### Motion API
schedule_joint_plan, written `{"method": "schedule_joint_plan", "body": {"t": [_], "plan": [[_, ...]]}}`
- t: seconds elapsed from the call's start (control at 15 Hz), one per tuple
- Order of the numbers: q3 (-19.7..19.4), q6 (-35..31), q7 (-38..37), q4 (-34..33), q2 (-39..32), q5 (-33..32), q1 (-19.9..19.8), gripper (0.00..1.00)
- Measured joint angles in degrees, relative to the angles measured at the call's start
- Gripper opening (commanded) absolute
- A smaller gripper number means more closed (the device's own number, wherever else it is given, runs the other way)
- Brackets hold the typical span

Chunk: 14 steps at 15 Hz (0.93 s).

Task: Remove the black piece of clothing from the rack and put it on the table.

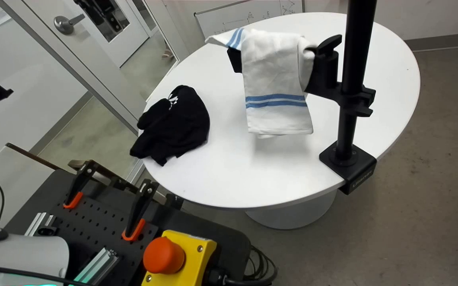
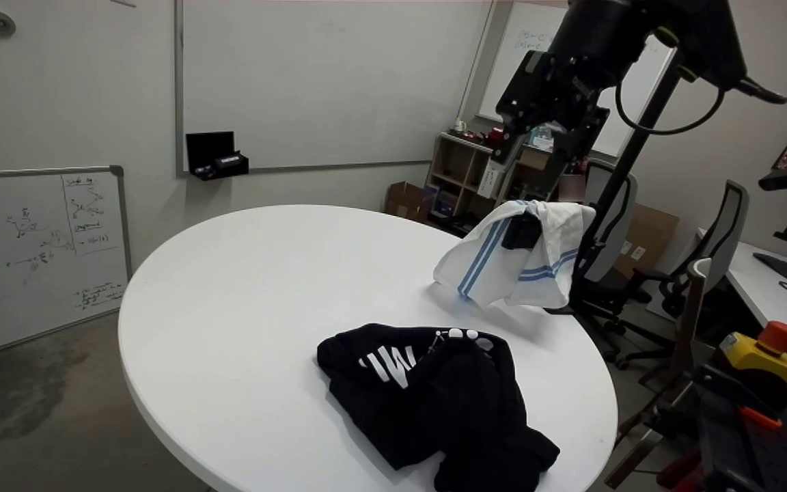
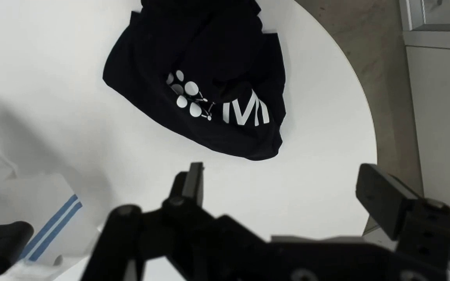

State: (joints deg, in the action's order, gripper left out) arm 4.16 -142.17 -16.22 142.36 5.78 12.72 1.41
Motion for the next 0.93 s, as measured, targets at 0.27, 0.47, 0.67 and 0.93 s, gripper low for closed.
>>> {"method": "schedule_joint_plan", "body": {"t": [0.27, 0.47, 0.67, 0.93], "plan": [[-1.2, 0.6, -1.5, 0.0, 1.5, -0.1, -0.7, 1.0], [-2.4, 3.0, -2.6, -0.1, 3.6, -1.0, -2.4, 1.0], [-3.4, 7.4, -2.7, -0.5, 6.4, -1.4, -3.8, 1.0], [-3.8, 11.4, -2.8, -0.8, 9.9, -1.4, -4.4, 1.0]]}}
